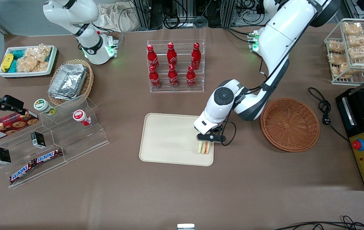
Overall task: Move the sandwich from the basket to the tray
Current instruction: 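Carry the sandwich over the cream tray and lower it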
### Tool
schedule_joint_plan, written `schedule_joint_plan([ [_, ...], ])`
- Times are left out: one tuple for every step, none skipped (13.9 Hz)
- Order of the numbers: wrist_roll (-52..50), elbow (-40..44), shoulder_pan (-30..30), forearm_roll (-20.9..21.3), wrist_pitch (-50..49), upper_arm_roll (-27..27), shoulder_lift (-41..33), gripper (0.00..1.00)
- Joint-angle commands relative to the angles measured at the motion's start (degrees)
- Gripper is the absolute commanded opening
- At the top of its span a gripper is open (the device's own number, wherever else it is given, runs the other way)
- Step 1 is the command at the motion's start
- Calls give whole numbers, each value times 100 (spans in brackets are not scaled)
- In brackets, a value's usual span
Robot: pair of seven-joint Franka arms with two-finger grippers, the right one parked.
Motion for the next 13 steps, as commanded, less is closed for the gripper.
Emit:
schedule_joint_plan([
  [-233,188,-114,144,-10,65,122,48],
  [-286,188,-115,249,-10,66,122,83],
  [-365,188,-106,337,-10,66,113,99],
  [-470,188,-106,355,-10,66,87,99],
  [-549,188,-80,355,-10,66,52,99],
  [-567,188,-53,355,-10,66,8,99],
  [-594,188,-44,320,-19,66,-114,99],
  [-750,179,8,294,-54,66,-272,99],
  [-883,162,113,285,-98,57,-465,99],
  [-901,144,227,250,-237,57,-667,99],
  [-910,170,298,232,-526,39,-860,99],
  [-902,179,368,197,-764,39,-1054,99],
  [-867,179,456,14,-914,39,-1264,99],
])
